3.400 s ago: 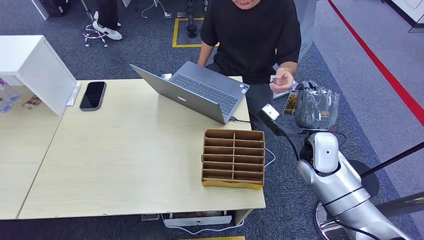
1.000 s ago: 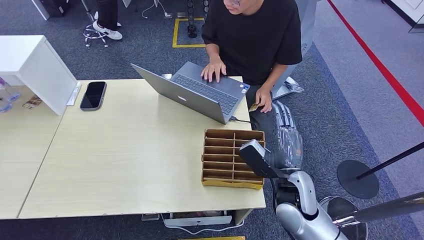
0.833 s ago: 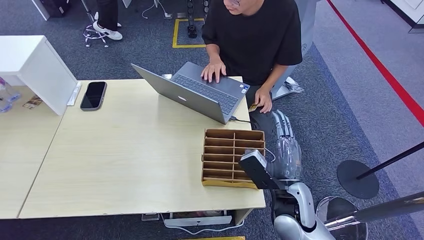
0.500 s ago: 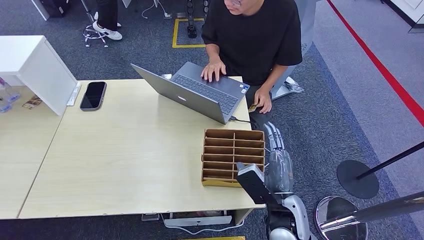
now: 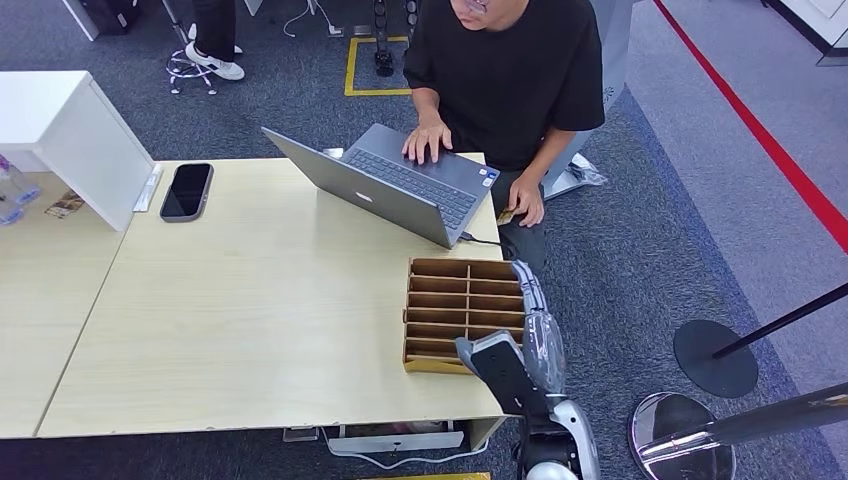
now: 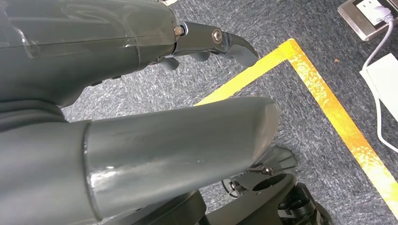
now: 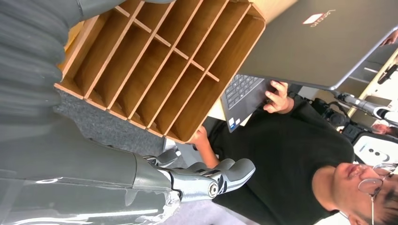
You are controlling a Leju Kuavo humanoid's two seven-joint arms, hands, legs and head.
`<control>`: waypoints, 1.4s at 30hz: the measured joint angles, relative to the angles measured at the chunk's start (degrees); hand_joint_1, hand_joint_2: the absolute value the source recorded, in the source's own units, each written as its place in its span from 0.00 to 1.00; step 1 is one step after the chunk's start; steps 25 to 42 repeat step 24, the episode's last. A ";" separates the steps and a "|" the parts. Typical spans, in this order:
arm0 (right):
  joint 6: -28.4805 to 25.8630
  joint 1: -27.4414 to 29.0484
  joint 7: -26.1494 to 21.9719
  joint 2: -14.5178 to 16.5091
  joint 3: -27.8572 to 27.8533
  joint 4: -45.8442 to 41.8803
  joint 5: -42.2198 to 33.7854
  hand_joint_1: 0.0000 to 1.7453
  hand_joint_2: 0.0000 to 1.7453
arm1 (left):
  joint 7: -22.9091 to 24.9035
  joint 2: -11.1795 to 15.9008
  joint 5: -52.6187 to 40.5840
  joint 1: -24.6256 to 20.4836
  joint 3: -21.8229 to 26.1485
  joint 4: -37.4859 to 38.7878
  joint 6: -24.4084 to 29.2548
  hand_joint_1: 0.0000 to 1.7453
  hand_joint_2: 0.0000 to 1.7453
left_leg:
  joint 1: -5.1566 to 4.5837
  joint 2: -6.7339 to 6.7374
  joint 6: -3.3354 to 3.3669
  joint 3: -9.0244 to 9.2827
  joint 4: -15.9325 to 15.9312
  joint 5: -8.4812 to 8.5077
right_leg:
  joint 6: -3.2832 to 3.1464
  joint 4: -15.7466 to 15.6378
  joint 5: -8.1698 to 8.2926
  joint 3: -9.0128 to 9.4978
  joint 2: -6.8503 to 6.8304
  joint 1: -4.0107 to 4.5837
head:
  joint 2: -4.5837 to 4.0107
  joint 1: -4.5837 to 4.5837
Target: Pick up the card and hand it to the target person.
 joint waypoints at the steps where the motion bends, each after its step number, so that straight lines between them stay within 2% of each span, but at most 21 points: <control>1: 0.00 0.03 -0.04 0.09 0.01 0.12 0.06 0.00 1.00 | 0.00 0.00 0.01 0.00 0.00 0.00 -0.01 0.00 0.00 | 0.00 0.00 0.00 0.00 0.00 0.00 | 0.00 0.00 0.00 0.00 0.00 0.00 | 0.00 0.00; 16: -0.03 1.00 -1.04 1.68 -0.01 2.48 2.47 0.00 1.00 | 0.44 0.00 0.02 0.02 0.03 0.00 -0.01 0.00 0.00 | 0.00 0.00 0.00 0.00 0.00 0.00 | 0.00 0.00 0.00 0.00 0.00 0.00 | 0.00 0.01; 22: -0.09 1.86 -0.82 2.55 -0.72 3.30 7.11 0.00 1.00 | 0.51 0.00 0.10 0.03 0.02 0.00 -0.03 0.00 0.00 | 0.00 0.00 0.00 0.00 0.00 0.00 | 0.00 0.00 0.00 0.00 0.00 0.00 | 0.00 0.00; 42: -0.10 2.03 -1.03 2.76 -0.96 3.55 7.16 0.00 1.00 | 0.52 0.00 0.10 0.03 0.02 0.00 -0.03 0.00 0.00 | 0.00 0.00 0.00 0.01 0.00 0.00 | 0.00 0.00 0.00 0.00 0.00 0.00 | 0.00 0.01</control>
